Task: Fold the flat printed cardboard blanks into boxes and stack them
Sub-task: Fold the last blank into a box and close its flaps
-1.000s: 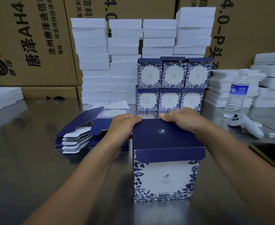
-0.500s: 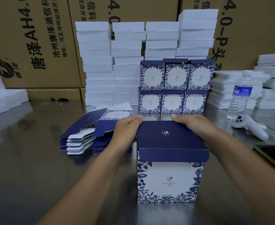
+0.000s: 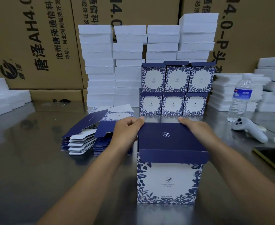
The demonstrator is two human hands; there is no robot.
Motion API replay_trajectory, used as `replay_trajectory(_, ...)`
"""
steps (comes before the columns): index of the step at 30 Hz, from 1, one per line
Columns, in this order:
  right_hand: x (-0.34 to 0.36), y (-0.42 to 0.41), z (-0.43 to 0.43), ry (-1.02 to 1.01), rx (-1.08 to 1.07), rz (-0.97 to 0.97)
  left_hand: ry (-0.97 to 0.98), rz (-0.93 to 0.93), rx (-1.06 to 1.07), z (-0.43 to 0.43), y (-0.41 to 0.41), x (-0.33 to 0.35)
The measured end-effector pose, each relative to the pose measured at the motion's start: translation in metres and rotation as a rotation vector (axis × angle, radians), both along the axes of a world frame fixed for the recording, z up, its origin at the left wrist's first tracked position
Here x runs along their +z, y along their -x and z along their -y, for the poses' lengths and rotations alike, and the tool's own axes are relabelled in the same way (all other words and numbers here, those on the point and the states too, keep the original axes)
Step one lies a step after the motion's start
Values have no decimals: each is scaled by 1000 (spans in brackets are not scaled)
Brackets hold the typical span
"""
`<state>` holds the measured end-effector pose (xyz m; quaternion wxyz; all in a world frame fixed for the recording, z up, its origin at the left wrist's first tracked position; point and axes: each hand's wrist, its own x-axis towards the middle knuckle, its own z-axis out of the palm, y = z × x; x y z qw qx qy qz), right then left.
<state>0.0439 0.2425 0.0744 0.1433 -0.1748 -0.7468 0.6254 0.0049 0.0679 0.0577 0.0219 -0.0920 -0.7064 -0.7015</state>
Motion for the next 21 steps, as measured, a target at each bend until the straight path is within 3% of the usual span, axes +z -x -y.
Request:
replay_trajectory(3, 0, 1, -2, -32, 0, -4, 142, -194, 71, 9, -10, 6)
replay_trajectory(7, -2, 2, -4, -21, 5, -31, 284, -440, -153, 25, -45, 10)
replay_trajectory(9, -4, 4, -4, -14, -8, -50, 276, -490, -240, 28, -62, 5)
replay_trajectory(13, -7, 7, -3, -9, 15, -154, 249, -536, -147, 21, -66, -11)
replay_trajectory(21, -17, -15, -5, -206, 18, -547, 115, -553, -56, -3, -39, -27)
